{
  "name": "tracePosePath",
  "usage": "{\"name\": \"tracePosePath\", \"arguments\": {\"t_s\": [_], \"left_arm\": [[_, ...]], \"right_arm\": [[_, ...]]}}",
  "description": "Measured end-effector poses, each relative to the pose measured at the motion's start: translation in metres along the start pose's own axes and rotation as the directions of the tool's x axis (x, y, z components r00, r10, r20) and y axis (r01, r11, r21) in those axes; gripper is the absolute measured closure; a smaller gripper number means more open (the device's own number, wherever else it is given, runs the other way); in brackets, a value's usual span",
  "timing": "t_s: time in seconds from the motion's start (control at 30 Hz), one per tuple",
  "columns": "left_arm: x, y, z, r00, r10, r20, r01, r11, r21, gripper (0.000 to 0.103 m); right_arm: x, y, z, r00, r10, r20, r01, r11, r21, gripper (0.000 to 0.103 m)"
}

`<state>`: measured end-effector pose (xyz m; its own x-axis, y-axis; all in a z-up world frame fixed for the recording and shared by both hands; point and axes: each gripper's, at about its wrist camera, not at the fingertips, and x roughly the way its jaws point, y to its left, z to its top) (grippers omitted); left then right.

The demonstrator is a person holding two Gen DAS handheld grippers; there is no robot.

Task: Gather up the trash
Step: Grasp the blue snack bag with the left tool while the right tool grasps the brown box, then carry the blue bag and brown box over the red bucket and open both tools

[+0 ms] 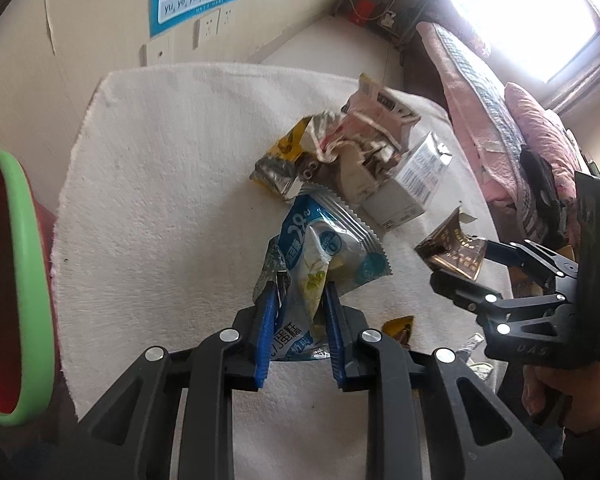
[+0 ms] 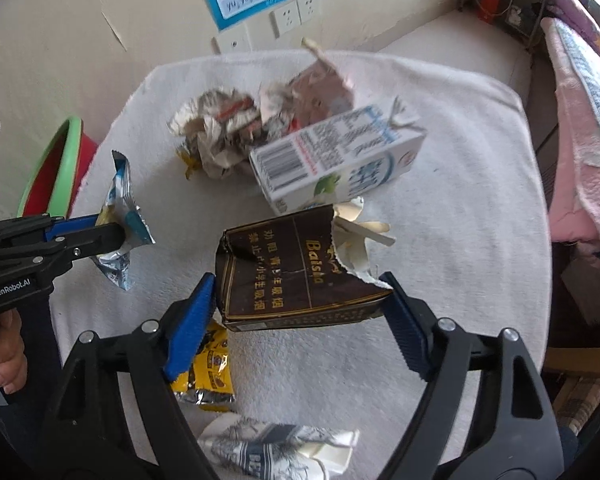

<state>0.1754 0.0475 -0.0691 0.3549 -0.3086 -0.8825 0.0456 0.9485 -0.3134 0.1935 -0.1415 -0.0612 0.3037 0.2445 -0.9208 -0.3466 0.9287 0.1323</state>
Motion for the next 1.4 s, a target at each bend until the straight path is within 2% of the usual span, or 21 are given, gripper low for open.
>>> {"name": "tracePosePath", "arguments": {"t_s": [0.27,0.57,1.0,1.4], "left_arm": [[-0.043,-0.006,-0.005,0.996,0.025,0.087,-0.025,1.0,0.003,0.082],[-0.089,0.002,-0.014,0.983,0.065,0.17,-0.062,0.998,-0.02,0.082],[-0.134,0.018,-0.02,0.96,0.096,0.262,-0.083,0.995,-0.062,0.082],[-0.168,0.064,-0.026,0.937,0.151,0.316,-0.107,0.982,-0.153,0.082]], "right_arm": [[-0.047,0.013,0.004,0.994,-0.009,0.106,0.012,1.0,-0.02,0.024],[-0.079,0.044,0.014,0.982,0.004,0.191,0.01,0.998,-0.068,0.024],[-0.105,0.08,0.027,0.967,0.035,0.253,-0.003,0.992,-0.125,0.024],[-0.11,0.136,0.053,0.957,0.089,0.277,-0.03,0.977,-0.212,0.024]]}}
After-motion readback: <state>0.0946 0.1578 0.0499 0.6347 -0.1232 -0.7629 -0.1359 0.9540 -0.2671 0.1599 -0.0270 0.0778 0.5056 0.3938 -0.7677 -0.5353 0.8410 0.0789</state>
